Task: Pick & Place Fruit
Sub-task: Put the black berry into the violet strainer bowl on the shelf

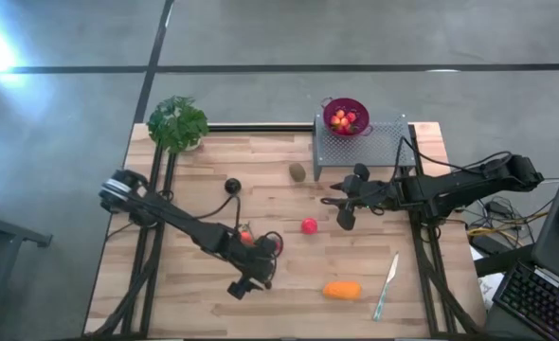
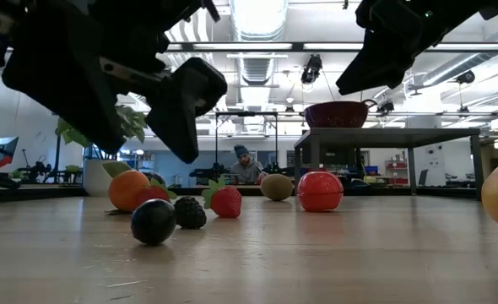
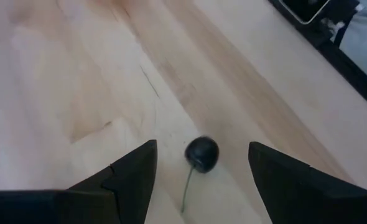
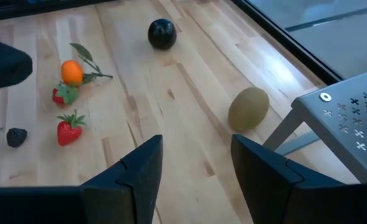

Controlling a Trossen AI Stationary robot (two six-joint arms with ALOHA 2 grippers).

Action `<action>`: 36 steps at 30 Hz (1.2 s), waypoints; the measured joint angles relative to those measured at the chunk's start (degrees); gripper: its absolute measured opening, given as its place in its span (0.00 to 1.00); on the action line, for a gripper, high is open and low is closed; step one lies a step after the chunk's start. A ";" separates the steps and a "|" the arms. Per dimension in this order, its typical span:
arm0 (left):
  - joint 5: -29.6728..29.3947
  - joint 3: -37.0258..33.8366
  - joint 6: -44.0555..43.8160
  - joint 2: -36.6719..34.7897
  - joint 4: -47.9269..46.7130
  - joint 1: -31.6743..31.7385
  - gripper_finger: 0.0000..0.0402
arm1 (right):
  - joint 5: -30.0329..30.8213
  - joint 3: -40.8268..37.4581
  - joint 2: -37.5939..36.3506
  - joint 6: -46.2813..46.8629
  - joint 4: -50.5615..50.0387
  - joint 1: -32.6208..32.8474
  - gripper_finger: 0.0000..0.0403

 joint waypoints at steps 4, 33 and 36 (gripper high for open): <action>0.55 0.02 0.33 1.60 1.19 -0.14 0.64 | 0.00 -0.08 0.00 0.00 0.00 0.00 0.44; 0.89 0.08 7.27 8.04 4.69 -0.24 0.56 | 0.00 -0.55 0.00 0.00 -0.02 0.00 0.39; 1.10 0.08 7.25 8.04 4.67 -0.26 0.49 | 0.00 -0.54 0.00 0.00 -0.03 -0.01 0.38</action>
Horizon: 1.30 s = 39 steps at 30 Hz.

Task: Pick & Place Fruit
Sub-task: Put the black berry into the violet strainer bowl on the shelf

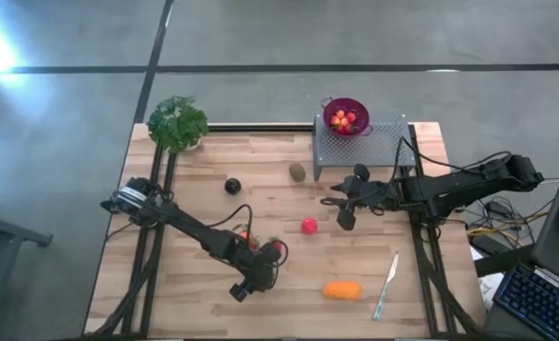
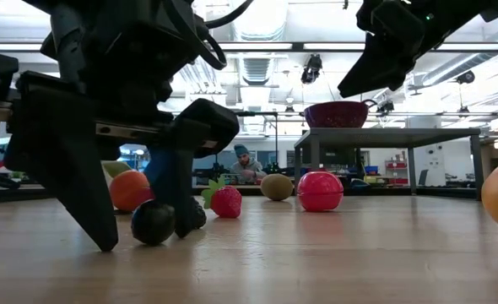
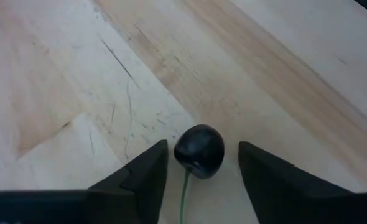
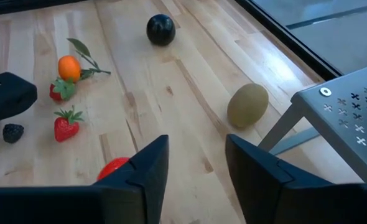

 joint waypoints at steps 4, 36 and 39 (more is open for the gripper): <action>0.02 0.00 0.00 0.00 0.06 0.00 0.40 | 0.00 0.01 0.00 0.00 0.00 0.00 0.36; -7.06 -7.34 -3.61 -16.31 31.39 11.05 0.30 | -0.07 -1.40 0.04 0.20 2.04 0.01 0.42; -6.98 -9.95 -3.60 -17.81 42.31 13.11 0.29 | -0.07 -1.50 0.04 -0.78 3.24 0.01 0.43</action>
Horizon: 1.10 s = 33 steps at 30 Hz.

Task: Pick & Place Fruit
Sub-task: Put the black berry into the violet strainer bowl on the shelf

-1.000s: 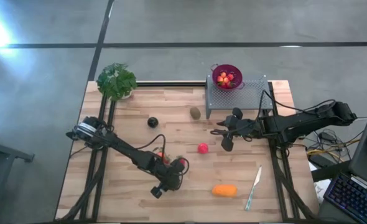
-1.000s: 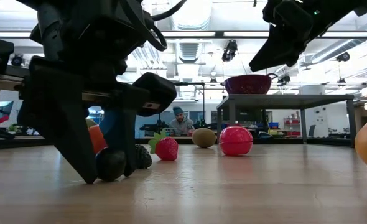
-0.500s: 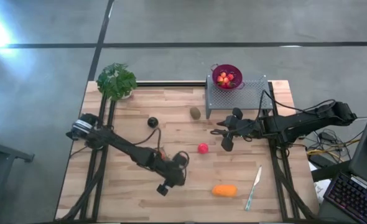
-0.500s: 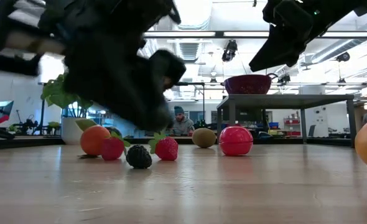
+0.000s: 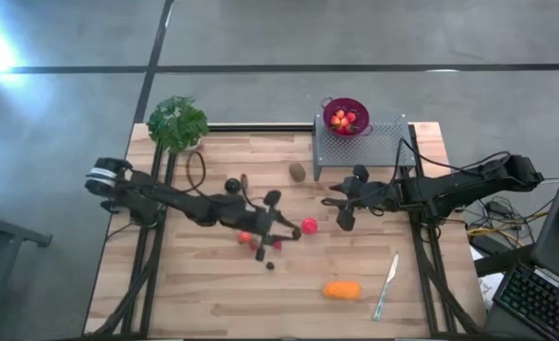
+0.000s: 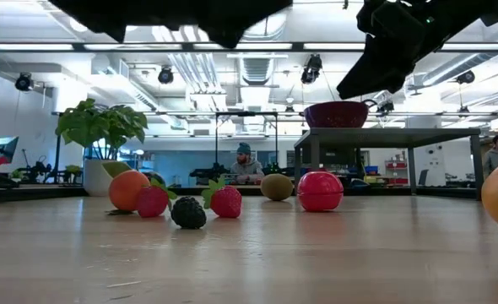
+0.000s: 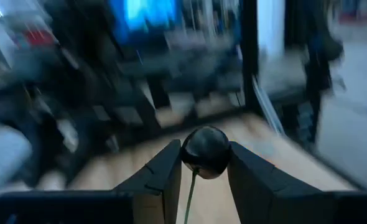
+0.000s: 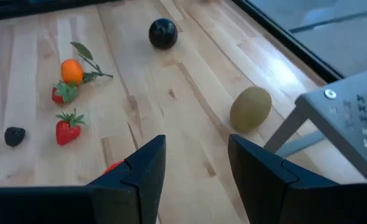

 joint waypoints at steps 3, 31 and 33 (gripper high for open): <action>0.08 -1.97 0.14 -0.38 8.92 1.90 0.29 | -0.06 -0.33 0.00 -0.93 2.03 0.00 0.42; 1.44 -2.84 2.03 0.74 17.11 6.67 0.30 | -6.08 0.03 13.74 -20.79 38.60 2.91 0.41; 1.44 -2.84 2.05 0.74 17.05 6.67 0.30 | -6.13 1.09 14.96 -21.24 39.01 2.91 0.42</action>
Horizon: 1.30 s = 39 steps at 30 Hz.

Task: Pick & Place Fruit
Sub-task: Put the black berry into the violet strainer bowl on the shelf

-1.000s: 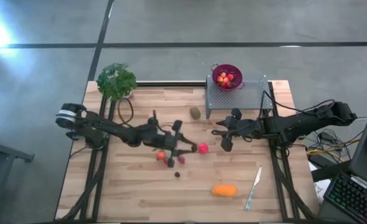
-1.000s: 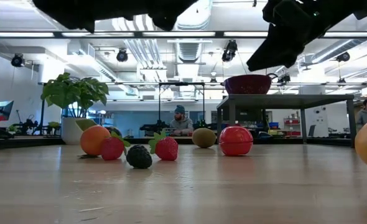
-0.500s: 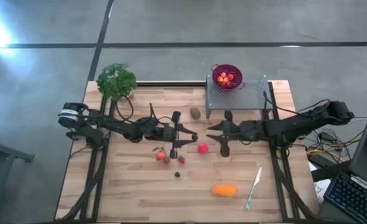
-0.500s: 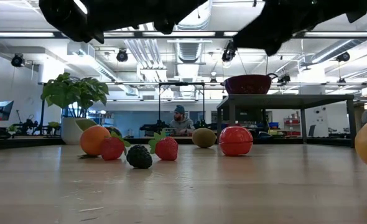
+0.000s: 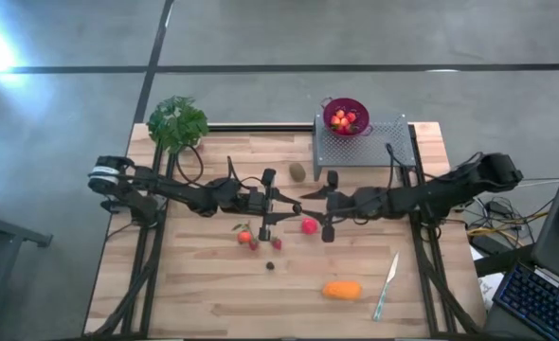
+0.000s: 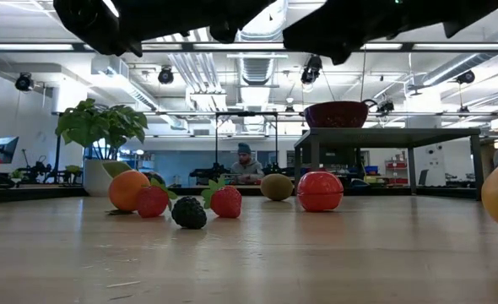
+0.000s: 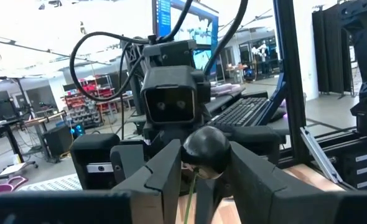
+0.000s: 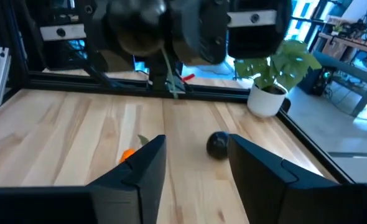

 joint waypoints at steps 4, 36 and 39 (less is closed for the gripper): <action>0.00 -0.02 0.07 0.00 -0.08 0.00 0.30 | -0.15 2.65 2.81 -1.01 0.14 0.12 0.44; 0.02 -0.11 0.14 -0.02 -1.08 0.00 0.31 | 1.46 6.89 4.90 -4.51 -0.41 2.21 0.02; 0.00 -0.13 -0.61 -0.04 -1.48 -0.01 0.32 | 1.58 6.89 4.93 -4.44 -0.51 2.21 0.02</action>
